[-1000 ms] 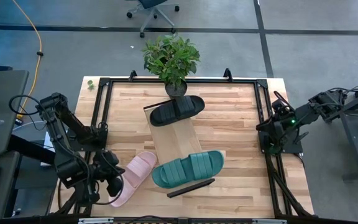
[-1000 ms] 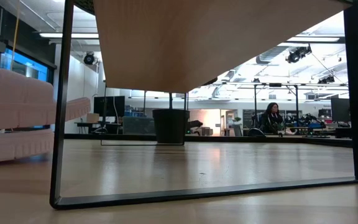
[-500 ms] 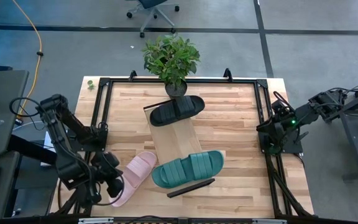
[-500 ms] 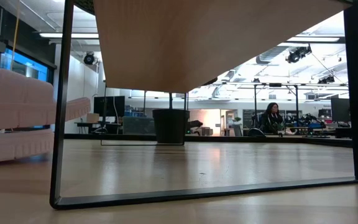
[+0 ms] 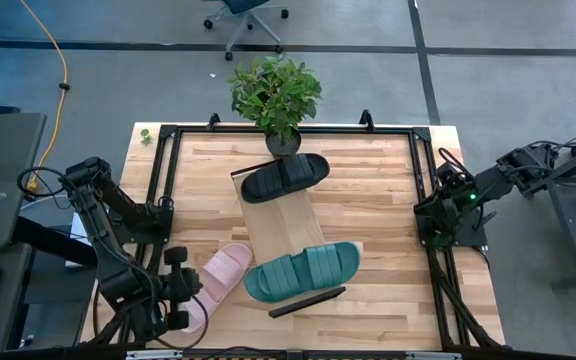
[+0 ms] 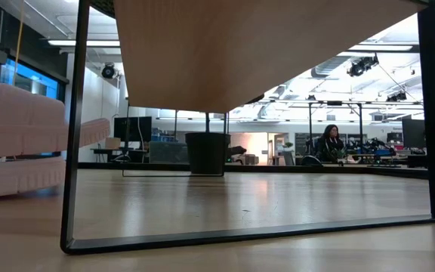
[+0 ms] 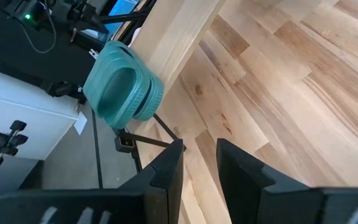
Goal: Pick and place slides into the shelf
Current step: Put the pink slides on the shelf
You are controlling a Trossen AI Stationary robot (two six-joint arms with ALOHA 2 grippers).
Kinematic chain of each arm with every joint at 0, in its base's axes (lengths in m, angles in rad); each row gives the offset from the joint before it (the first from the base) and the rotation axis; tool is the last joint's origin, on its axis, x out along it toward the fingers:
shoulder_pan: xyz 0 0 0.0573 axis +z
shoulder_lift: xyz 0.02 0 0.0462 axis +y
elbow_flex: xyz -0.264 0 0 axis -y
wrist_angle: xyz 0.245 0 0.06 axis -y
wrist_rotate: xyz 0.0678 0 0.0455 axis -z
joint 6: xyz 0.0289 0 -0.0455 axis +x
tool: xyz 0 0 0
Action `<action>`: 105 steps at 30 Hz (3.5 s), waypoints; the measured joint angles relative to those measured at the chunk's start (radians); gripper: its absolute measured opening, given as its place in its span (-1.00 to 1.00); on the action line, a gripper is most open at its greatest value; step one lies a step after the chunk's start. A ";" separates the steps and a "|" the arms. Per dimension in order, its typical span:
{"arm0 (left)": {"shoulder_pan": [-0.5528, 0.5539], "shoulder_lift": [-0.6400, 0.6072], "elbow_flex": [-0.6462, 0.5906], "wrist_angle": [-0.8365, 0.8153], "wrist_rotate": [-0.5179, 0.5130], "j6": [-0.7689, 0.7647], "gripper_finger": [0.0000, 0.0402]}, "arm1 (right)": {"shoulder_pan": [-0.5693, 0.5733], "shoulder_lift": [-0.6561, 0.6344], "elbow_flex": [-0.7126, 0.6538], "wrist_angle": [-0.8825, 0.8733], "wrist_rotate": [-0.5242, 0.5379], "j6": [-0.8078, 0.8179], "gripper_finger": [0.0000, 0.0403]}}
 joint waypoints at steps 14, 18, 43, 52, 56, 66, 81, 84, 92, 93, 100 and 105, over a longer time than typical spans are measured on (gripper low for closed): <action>0.000 0.000 0.000 -0.046 0.004 0.693 -1.00 | 0.000 0.000 0.000 0.000 0.105 0.110 -0.57; 0.000 0.000 0.000 -0.043 0.004 0.802 -1.00 | 0.000 0.000 0.000 0.001 0.167 0.158 -0.57; -0.001 0.195 -0.001 -0.140 -0.131 0.763 -0.65 | 0.000 0.000 0.000 0.061 0.346 0.185 -0.57; -0.001 0.195 -0.026 -0.077 -0.213 0.701 -0.49 | 0.000 0.000 0.000 0.061 0.346 0.212 -0.57; -0.001 0.196 -0.067 0.025 -0.176 0.756 -0.49 | 0.000 0.000 0.000 0.061 0.345 0.214 -0.57; 0.000 0.196 -0.139 0.109 -0.189 0.760 -0.49 | 0.000 0.000 0.000 0.062 0.345 0.215 -0.57; 0.025 0.195 -0.145 0.094 -0.259 0.760 -0.49 | 0.000 0.000 0.000 0.062 0.364 0.230 -0.57; 0.052 0.195 -0.145 0.094 -0.255 0.764 -0.49 | 0.000 0.000 0.000 0.062 0.366 0.230 -0.57; 0.077 0.195 -0.145 0.098 -0.224 0.786 -0.55 | 0.000 0.000 0.000 0.062 0.367 0.230 -0.57; 0.077 0.195 -0.145 0.097 -0.217 0.786 -0.58 | 0.000 0.000 0.000 0.062 0.367 0.230 -0.57; 0.077 0.195 -0.145 0.098 -0.204 0.786 -0.94 | 0.000 0.000 0.000 0.062 0.367 0.229 -0.57; 0.077 0.195 -0.145 0.097 -0.204 0.786 -0.91 | 0.000 0.000 0.000 0.056 0.378 0.229 -0.57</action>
